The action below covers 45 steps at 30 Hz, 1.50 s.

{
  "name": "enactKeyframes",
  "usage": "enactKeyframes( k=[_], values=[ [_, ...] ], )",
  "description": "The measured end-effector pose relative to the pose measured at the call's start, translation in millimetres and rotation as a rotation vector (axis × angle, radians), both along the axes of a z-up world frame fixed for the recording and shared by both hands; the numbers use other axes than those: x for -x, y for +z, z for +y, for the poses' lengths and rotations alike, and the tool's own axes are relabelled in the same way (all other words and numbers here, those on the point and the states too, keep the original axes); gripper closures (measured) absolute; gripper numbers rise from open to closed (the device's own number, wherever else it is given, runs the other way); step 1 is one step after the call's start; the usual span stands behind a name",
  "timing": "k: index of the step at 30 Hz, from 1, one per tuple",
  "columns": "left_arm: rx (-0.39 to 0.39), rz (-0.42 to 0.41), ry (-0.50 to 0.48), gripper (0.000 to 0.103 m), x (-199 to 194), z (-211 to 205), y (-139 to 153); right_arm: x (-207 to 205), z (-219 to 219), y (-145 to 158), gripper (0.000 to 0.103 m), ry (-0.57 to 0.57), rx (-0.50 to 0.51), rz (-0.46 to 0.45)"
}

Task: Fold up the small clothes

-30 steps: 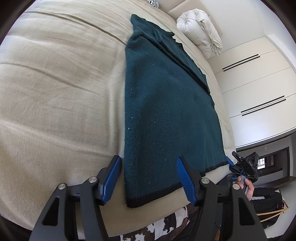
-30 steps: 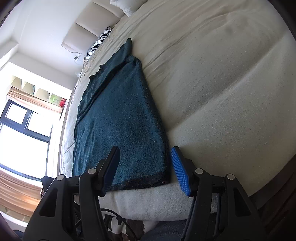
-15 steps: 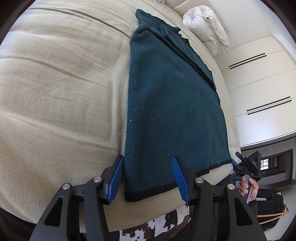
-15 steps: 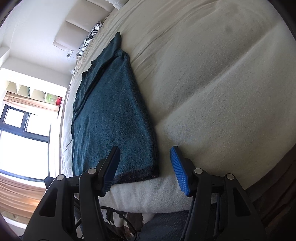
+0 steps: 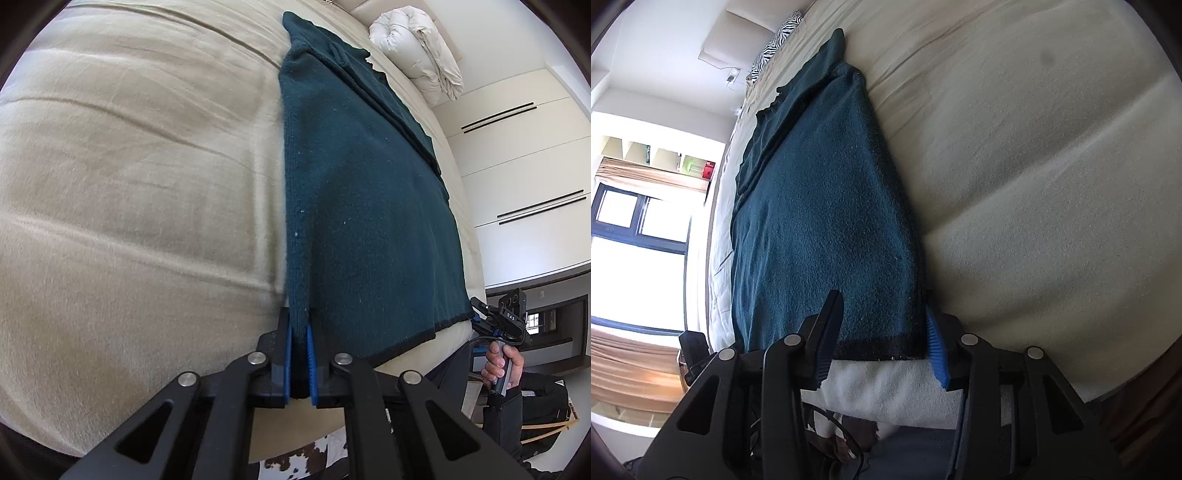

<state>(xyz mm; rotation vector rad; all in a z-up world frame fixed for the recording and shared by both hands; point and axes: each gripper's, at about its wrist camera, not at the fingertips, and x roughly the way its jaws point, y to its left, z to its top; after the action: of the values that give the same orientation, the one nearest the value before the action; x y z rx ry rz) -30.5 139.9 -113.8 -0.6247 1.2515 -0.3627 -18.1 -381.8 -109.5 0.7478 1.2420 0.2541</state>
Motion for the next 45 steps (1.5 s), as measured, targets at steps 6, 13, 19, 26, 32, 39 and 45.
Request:
enactKeyframes(
  k=[6, 13, 19, 26, 32, 39, 45],
  values=[
    [0.015, -0.01, 0.007, 0.095, 4.3, 5.1, 4.7, 0.7, 6.2, -0.5, 0.094, 0.009, 0.023, -0.009],
    [0.122, -0.059, 0.044, 0.096, 7.2, 13.0, 19.6, 8.5, 7.2, 19.0, 0.097, -0.003, 0.006, -0.086],
    [0.278, -0.121, 0.107, 0.096, 3.2, 29.2, 41.0, 7.7, 10.2, 41.2, 0.097, -0.013, -0.064, -0.162],
    [0.345, -0.149, 0.142, 0.096, -3.2, 32.6, 50.9, -1.5, 15.7, 52.6, 0.097, -0.03, -0.115, -0.198],
    [0.351, -0.156, 0.15, 0.096, -6.3, 39.0, 53.7, -6.0, 6.2, 60.7, 0.097, -0.073, -0.17, -0.235],
    [0.361, -0.176, 0.163, 0.096, -15.5, 44.2, 61.5, -15.6, 7.2, 74.0, 0.097, -0.08, -0.185, -0.272],
    [0.379, -0.194, 0.168, 0.096, -29.6, 45.2, 69.9, -30.5, 9.9, 83.4, 0.097, -0.09, -0.2, -0.298]
  ],
)
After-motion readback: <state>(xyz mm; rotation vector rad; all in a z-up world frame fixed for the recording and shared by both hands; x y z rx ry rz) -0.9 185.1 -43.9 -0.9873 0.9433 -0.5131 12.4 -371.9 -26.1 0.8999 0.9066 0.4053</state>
